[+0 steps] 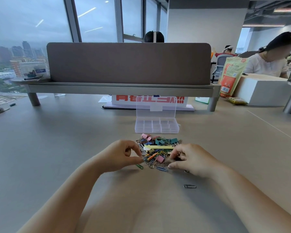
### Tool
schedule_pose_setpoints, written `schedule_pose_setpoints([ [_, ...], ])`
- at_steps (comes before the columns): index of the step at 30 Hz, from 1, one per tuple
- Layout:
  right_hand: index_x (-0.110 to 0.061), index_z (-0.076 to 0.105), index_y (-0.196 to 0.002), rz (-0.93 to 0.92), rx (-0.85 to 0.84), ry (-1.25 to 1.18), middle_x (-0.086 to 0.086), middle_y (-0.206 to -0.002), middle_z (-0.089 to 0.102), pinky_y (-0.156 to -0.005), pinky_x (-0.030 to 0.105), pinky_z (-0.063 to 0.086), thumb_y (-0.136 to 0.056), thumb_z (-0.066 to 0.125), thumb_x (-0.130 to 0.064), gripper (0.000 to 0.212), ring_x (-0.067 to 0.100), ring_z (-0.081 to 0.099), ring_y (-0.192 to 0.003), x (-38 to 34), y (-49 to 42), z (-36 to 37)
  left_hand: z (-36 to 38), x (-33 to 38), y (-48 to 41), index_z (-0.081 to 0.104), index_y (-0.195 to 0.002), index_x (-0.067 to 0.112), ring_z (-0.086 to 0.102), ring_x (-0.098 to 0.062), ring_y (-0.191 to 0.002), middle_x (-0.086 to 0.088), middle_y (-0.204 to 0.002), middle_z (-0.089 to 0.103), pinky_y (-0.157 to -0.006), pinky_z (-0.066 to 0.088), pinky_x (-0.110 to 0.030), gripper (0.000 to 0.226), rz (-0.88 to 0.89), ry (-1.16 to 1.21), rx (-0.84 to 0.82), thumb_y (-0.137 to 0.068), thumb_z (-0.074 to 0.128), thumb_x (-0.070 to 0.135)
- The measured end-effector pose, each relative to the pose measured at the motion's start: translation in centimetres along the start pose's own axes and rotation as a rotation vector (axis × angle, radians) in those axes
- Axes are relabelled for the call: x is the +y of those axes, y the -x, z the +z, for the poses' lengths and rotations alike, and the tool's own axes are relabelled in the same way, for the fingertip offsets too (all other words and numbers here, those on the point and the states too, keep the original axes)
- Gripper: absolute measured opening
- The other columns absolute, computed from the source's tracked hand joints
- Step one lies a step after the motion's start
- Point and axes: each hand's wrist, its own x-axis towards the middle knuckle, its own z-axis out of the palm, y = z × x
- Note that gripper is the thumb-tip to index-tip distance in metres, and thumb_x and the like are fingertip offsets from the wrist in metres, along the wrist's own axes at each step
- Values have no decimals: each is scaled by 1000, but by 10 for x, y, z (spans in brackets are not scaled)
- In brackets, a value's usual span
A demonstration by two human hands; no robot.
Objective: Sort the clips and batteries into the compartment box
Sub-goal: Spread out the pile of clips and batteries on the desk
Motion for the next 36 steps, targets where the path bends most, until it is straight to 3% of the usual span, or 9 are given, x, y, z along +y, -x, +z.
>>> schedule_pose_setpoints([
  [2, -33, 67, -89, 8, 4, 10, -6, -96, 66, -87, 37, 51, -65, 80, -49, 32, 14, 62, -96, -2, 0, 3, -3, -3, 2, 67, -88, 31, 28, -7, -47, 11, -52, 31, -52, 21, -25, 26, 12, -73, -47, -68, 79, 43],
  [6, -33, 64, -88, 1, 91, 95, -13, -67, 47, -58, 27, 35, -64, 78, -54, 34, 6, 47, -68, -9, 0, 10, 0, -2, 1, 69, -89, 33, 29, -6, -45, 11, -50, 32, -53, 22, -27, 22, -14, -151, -31, -71, 78, 42],
  [9, -33, 63, -84, 5, 125, 109, -15, -72, 50, -64, 27, 38, -69, 75, -51, 26, 8, 50, -77, -12, -1, 15, 5, 2, 0, 69, -85, 33, 29, -6, -44, 10, -47, 32, -52, 21, -27, 15, -21, -149, -30, -74, 76, 40],
  [12, -34, 59, -76, 5, 107, 90, -14, -64, 48, -61, 27, 38, -78, 72, -42, 15, 4, 47, -66, -14, -1, 18, 6, 3, 0, 68, -82, 32, 29, -6, -44, 10, -49, 33, -52, 22, -27, 12, -32, -149, -25, -76, 75, 38],
  [15, -34, 55, -70, -11, 96, 85, -13, -57, 43, -55, 24, 32, -83, 68, -35, 19, 1, 40, -58, -15, -1, 18, 8, 3, -1, 66, -81, 31, 29, -6, -46, 10, -52, 34, -53, 24, -27, 10, -34, -168, -23, -77, 73, 37],
  [28, -33, 41, -70, -40, -20, 263, -12, -63, 44, -56, 21, 32, -94, 51, -31, 26, 6, 42, -65, -19, 0, 16, 9, 4, -1, 59, -79, 27, 36, -3, -48, 10, -57, 42, -48, 29, -17, 10, -55, -164, -79, -84, 67, 33],
  [31, -29, 50, -76, -36, -31, 19, -12, -62, 45, -52, 19, 31, -94, 53, -30, 18, 3, 38, -55, -16, 0, 10, 8, 7, -2, 59, -81, 18, 37, -5, -48, 8, -59, 45, -46, 31, -18, 15, -144, 42, -71, -89, 61, 31],
  [34, -17, 55, -82, 45, -95, -518, -8, -60, 45, -46, 17, 32, -94, 56, -25, 14, 5, 36, -48, -10, 1, 0, 4, 11, -1, 47, -78, 15, 27, -6, -44, 4, -59, 35, -37, 19, -15, 21, -284, 517, -96, -97, 47, 24],
  [36, -13, 48, -80, 98, -214, -938, -6, -59, 40, -37, 13, 22, -91, 55, -19, 14, 4, 29, -45, -4, 1, -4, 2, 12, -3, 37, -69, 16, 21, -5, -41, 5, -57, 28, -33, 13, -12, 29, -371, 851, -138, -98, 42, 20],
])
